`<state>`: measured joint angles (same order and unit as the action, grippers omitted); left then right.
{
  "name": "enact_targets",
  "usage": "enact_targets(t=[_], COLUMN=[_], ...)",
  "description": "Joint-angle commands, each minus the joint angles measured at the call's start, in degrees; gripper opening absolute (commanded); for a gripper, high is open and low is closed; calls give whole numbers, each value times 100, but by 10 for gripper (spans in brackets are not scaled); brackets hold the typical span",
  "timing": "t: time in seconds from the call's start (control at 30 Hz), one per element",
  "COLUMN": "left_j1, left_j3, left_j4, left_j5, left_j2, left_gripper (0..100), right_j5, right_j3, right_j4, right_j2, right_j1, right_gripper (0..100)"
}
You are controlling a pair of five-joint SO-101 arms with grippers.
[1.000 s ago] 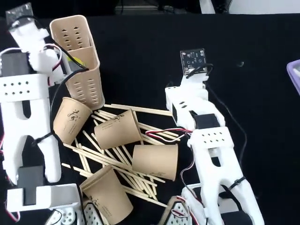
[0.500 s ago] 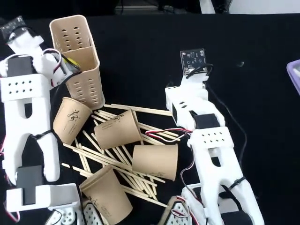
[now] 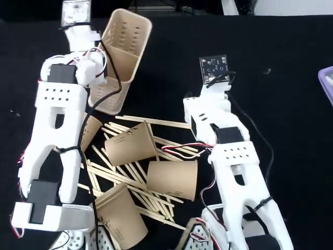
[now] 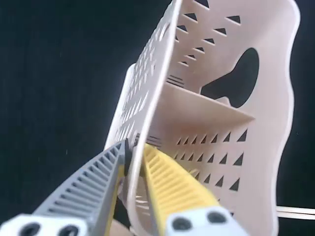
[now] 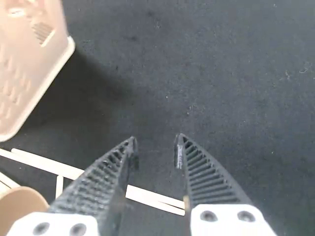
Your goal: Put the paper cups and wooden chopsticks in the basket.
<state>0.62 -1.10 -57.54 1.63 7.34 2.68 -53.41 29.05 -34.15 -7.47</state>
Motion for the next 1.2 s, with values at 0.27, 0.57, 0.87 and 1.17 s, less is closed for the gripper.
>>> enact_targets(t=[0.27,0.57,0.87,1.17], left_j1=[180,488,497,567], left_j3=[-198,-1182,-1358,-1367], left_j4=[141,-1468,-2295,-2198], left_j5=[844,1952,2769,2778], left_j2=[193,510,167,-580], left_gripper=[283,273,291,275], right_j5=[44,44,44,44], right_j3=[31,-136,-145,-145], right_j4=[-149,-501,-492,-492], right_j2=[22,31,31,31], right_j1=[44,44,44,44], right_gripper=[134,134,134,134])
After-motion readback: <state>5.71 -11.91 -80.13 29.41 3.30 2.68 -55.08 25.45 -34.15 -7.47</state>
